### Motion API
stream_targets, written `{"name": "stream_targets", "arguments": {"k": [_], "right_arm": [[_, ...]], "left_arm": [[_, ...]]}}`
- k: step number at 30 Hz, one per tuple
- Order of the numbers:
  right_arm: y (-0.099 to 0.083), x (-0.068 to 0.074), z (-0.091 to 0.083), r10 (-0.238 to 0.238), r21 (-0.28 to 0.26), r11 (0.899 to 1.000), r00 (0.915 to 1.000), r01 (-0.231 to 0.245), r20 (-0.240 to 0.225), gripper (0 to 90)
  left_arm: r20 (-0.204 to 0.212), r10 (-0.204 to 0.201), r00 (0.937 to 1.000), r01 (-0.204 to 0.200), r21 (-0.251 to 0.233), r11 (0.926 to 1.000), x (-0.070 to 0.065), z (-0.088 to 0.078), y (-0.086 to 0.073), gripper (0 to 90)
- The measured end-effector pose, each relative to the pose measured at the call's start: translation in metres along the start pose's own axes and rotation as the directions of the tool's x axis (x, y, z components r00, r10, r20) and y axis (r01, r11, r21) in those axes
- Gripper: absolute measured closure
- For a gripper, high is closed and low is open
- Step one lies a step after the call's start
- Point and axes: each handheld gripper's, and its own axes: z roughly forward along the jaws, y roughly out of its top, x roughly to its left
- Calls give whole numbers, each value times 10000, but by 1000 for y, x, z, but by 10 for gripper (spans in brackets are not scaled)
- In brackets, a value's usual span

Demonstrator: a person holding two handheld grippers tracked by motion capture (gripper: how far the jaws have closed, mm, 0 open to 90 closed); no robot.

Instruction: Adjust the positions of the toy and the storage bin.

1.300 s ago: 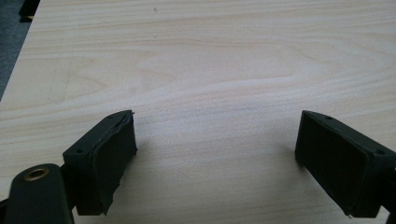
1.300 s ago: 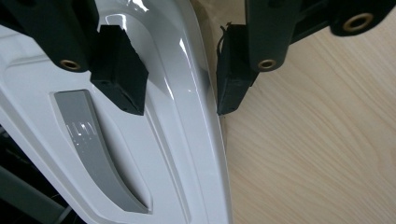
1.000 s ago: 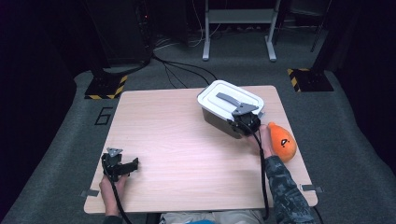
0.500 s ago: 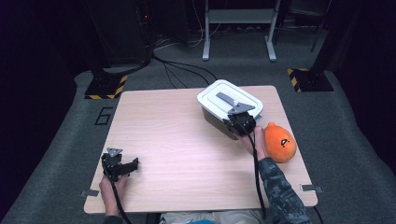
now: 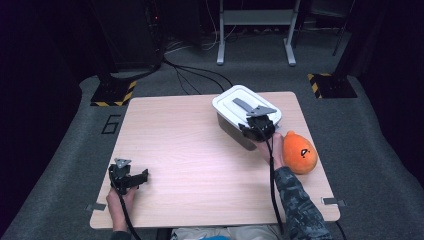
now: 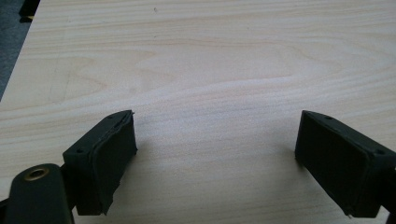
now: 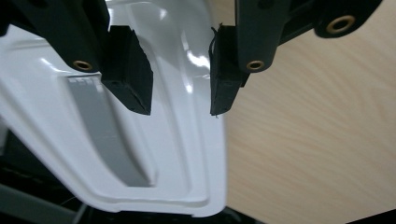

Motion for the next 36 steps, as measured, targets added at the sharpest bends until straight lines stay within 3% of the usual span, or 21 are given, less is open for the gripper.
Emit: {"name": "stream_targets", "arguments": {"k": [3, 5, 13, 20, 24, 31, 36], "right_arm": [[3, -15, -2, 289, -42, 9996, 9989, -288, 364, 544], [4, -18, -1, 431, -15, 9991, 9984, -431, 368, 530], [9, -40, 16, 937, 629, 9932, 9932, -981, 697, 514], [13, -54, 23, 1422, 815, 9859, 9883, -1464, 557, 542], [13, -57, 27, 1513, 945, 9833, 9871, -1558, 530, 624], [15, -57, 27, 1597, 1069, 9811, 9869, -1615, 247, 648], [14, -49, 25, 1571, 1112, 9815, 9876, -1560, -13, 664]], "left_arm": [[2, 2, 10000, -2, 0, 10000, 0, 0, 0, 121], [1, 4, 10000, -4, 2, 10000, 0, 0, 0, 121], [0, 3, 10000, -3, 0, 10000, 0, 0, 0, 121], [0, 1, 10000, -1, 2, 10000, 0, 0, 0, 121], [1, 3, 10000, -3, 1, 10000, 0, 0, 0, 121], [2, 3, 10000, -3, 0, 10000, 0, 0, 0, 121], [-6, 6, 10000, -6, 2, 10000, 0, 0, 0, 121]]}}
